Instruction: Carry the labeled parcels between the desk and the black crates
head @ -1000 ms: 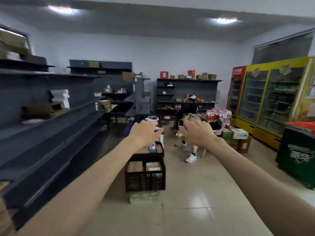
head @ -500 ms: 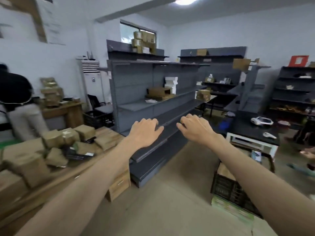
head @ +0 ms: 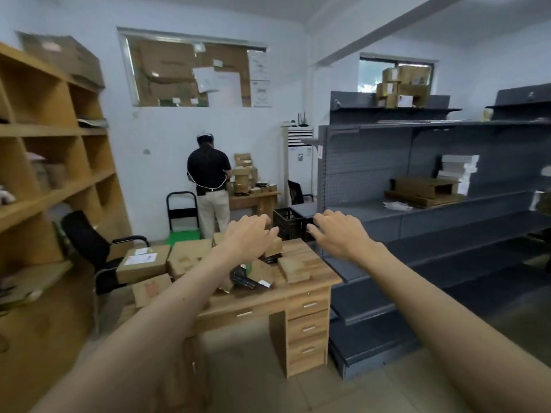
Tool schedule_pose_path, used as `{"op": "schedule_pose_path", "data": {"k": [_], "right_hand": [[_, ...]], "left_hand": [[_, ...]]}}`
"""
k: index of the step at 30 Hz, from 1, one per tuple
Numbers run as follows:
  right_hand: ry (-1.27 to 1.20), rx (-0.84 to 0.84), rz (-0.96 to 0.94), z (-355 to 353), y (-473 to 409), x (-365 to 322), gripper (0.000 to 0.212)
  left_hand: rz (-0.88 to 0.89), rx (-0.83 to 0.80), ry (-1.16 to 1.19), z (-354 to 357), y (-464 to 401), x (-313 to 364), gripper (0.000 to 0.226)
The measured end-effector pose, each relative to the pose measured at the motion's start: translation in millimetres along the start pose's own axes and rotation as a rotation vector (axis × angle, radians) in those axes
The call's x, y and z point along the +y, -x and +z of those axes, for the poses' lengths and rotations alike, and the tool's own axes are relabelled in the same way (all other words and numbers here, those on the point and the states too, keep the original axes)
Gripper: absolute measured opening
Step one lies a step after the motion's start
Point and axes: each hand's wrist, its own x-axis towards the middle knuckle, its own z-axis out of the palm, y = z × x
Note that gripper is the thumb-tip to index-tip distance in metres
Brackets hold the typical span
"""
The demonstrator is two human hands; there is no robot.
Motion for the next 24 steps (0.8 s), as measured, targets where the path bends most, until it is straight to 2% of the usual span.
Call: {"op": "schedule_pose_path", "data": {"k": [11, 18, 24], "right_hand": [[-0.121, -0.048, -0.223, 80, -94, -28, 0.039], [-0.153, -0.068, -0.285, 117, -152, -49, 0.039], [-0.134, -0.078, -0.247, 147, -218, -55, 0.040]], "left_hand": [[-0.263, 0.027, -0.068, 25, -25, -65, 0.046], [-0.311, 0.021, -0.038, 46, -72, -107, 0.051], [-0.280, 0.042, -0.017, 67, -135, -150, 0.049]]}}
